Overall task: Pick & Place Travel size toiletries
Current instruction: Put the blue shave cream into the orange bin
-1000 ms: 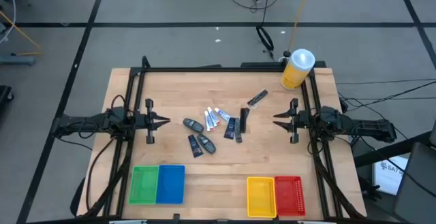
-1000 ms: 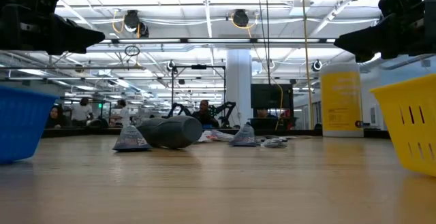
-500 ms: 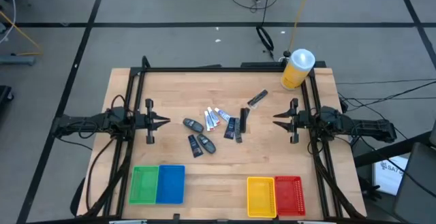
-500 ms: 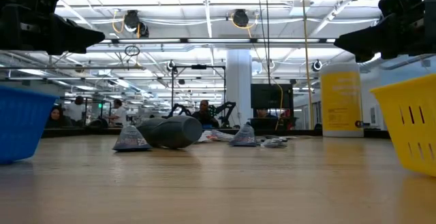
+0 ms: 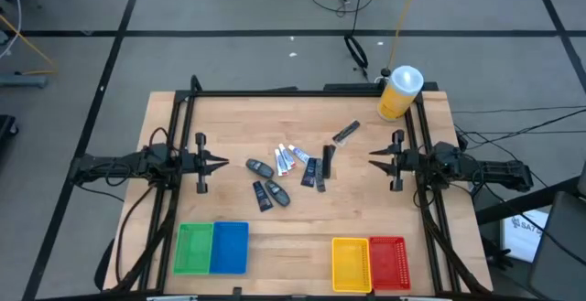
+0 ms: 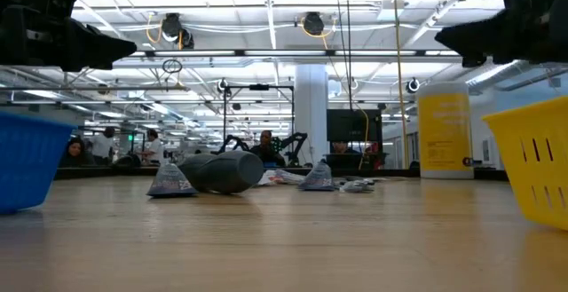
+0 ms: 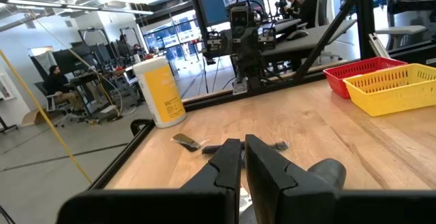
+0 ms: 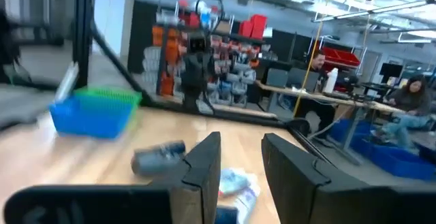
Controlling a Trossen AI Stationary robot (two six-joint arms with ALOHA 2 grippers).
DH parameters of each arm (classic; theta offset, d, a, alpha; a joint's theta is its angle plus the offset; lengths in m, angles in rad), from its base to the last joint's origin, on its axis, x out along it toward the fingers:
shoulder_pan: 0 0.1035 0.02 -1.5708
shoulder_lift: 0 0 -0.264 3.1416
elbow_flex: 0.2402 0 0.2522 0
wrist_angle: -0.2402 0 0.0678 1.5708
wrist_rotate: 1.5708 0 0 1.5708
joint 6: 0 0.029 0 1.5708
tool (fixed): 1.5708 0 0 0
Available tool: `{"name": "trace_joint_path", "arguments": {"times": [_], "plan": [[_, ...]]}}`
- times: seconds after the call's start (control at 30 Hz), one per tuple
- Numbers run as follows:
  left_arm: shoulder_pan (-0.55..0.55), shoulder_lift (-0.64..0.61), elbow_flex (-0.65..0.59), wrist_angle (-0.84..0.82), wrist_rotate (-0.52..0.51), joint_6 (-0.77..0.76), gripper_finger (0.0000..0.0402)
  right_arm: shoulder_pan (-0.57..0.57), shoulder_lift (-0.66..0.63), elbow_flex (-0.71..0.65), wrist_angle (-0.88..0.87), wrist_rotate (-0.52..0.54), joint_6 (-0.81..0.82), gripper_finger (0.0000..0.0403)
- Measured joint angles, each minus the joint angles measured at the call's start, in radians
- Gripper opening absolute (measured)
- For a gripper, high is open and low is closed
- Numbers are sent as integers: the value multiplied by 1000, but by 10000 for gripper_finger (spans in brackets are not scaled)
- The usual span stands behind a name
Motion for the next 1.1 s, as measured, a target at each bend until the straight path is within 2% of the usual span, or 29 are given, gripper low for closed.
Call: {"name": "trace_joint_path", "arguments": {"times": [0.13,0.2,0.3,0.43,0.6,0.77,0.9,1.1], "plan": [[0,0,0,0,0,0,26,0,0,0,32,5,361,100],[0,0,0,0,0,0,26,0,13,0,40,22,466,100],[0,0,0,0,0,0,26,0,66,0,26,28,534,100],[0,0,0,0,0,0,26,3,219,0,93,23,567,100],[0,0,0,0,0,0,26,18,483,18,201,27,507,100],[0,0,0,0,0,0,26,32,766,136,206,27,364,108],[0,0,0,0,0,0,26,30,973,286,245,-4,202,147],[0,0,0,-1,1,0,26,-21,1247,527,246,-199,20,231]]}}
